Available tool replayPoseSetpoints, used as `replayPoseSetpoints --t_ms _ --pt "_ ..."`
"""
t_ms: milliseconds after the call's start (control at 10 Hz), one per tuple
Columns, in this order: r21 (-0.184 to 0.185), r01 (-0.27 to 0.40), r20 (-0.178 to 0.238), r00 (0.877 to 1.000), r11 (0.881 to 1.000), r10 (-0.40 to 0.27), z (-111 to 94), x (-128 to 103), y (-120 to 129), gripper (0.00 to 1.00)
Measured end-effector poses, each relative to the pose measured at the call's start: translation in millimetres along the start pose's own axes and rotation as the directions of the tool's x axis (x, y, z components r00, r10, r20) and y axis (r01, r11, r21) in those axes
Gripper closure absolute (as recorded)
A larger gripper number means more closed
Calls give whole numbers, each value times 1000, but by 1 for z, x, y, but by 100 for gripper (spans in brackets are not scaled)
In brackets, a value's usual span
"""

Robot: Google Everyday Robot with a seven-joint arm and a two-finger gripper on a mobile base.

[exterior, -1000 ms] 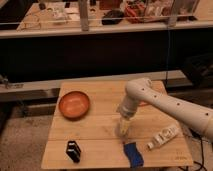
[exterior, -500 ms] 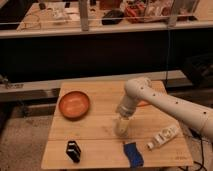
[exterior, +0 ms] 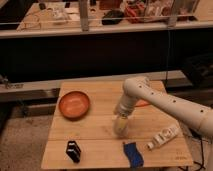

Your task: Place the ceramic cup over the eraser

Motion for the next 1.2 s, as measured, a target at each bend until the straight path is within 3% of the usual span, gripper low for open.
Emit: replayPoseSetpoints --t_ms 200,400,600,700,1200 --pt "3 5 -3 1000 1000 -5 -1 -3 -2 48" --pt "5 5 0 1000 1000 -5 -4 -9 -3 68" --pt "24 29 7 1000 999 -29 -19 -12 0 90" --pt "29 37 6 999 999 -37 -28 -13 2 95" --pt "41 83 10 996 996 -84 -50 -28 10 98"
